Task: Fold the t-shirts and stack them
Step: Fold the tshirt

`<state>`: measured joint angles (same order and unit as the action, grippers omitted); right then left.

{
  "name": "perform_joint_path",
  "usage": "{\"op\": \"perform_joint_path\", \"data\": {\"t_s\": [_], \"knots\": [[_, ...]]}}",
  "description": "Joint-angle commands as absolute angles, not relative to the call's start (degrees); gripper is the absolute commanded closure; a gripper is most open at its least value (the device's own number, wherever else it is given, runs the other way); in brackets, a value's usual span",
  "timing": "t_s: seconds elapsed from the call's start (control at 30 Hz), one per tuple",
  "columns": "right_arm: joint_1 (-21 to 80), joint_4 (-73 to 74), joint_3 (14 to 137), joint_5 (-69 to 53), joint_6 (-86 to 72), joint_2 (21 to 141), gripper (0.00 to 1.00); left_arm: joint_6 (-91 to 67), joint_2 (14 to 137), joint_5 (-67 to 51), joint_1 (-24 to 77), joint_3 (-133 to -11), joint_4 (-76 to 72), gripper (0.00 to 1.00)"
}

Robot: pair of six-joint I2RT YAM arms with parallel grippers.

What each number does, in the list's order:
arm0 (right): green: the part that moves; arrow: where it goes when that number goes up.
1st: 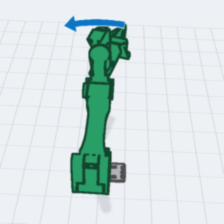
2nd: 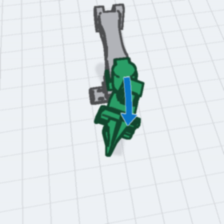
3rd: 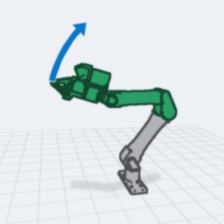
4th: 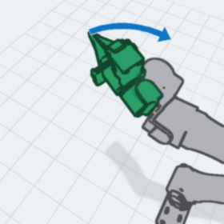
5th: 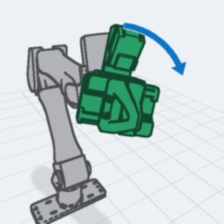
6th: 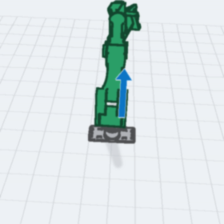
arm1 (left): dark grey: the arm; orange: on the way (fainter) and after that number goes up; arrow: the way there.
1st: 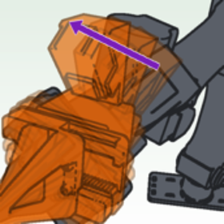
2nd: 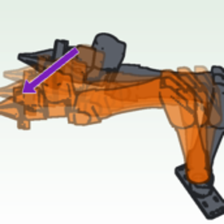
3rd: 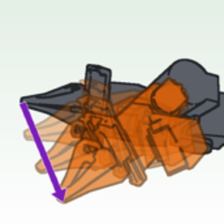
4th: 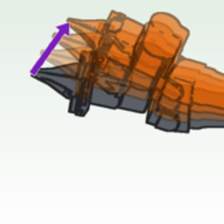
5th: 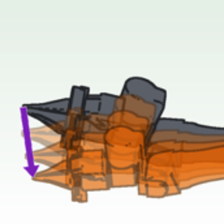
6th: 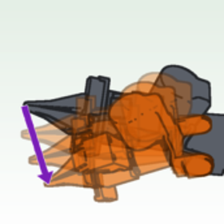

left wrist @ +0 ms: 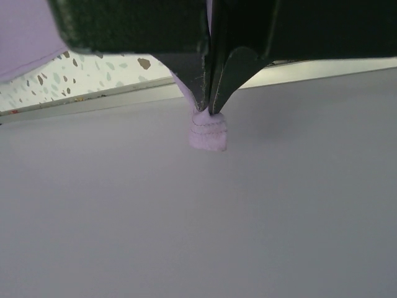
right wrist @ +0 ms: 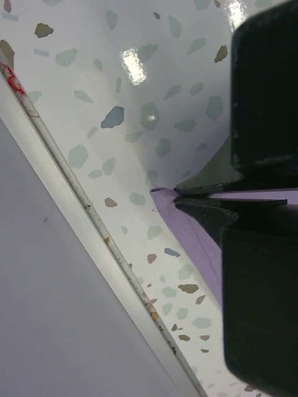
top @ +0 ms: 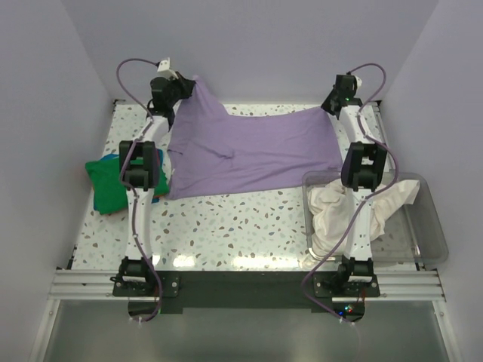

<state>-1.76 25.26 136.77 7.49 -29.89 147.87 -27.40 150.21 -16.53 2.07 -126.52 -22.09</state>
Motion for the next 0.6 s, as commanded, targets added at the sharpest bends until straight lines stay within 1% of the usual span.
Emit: {"op": "perform_joint_path", "data": {"t_s": [0.0,0.07,0.1,0.27,0.4,0.57], "knots": [[-1.7,18.9,135.7,6.1,-30.5,143.7,1.00,-28.5,145.2,-22.3,0.5,-122.6,-30.1,1.00],[-1.8,16.9,132.7,4.9,-29.9,140.5,1.00,-27.8,141.9,-24.6,0.4,-117.4,-32.6,1.00],[-1.8,16.4,129.8,4.6,-29.1,139.4,1.00,-27.3,138.5,-25.4,0.4,-112.5,-33.0,1.00],[-1.8,14.9,121.6,2.9,-26.6,132.6,1.00,-22.0,128.9,-29.1,0.4,-99.5,-32.0,1.00],[-1.9,13.6,114.3,2.9,-24.8,128.3,1.00,-16.5,120.4,-28.5,0.4,-88.5,-29.2,1.00],[-2.3,13.4,108.4,4.7,-22.3,124.4,1.00,-10.9,112.1,-24.1,0.4,-79.3,-23.8,1.00]]}}
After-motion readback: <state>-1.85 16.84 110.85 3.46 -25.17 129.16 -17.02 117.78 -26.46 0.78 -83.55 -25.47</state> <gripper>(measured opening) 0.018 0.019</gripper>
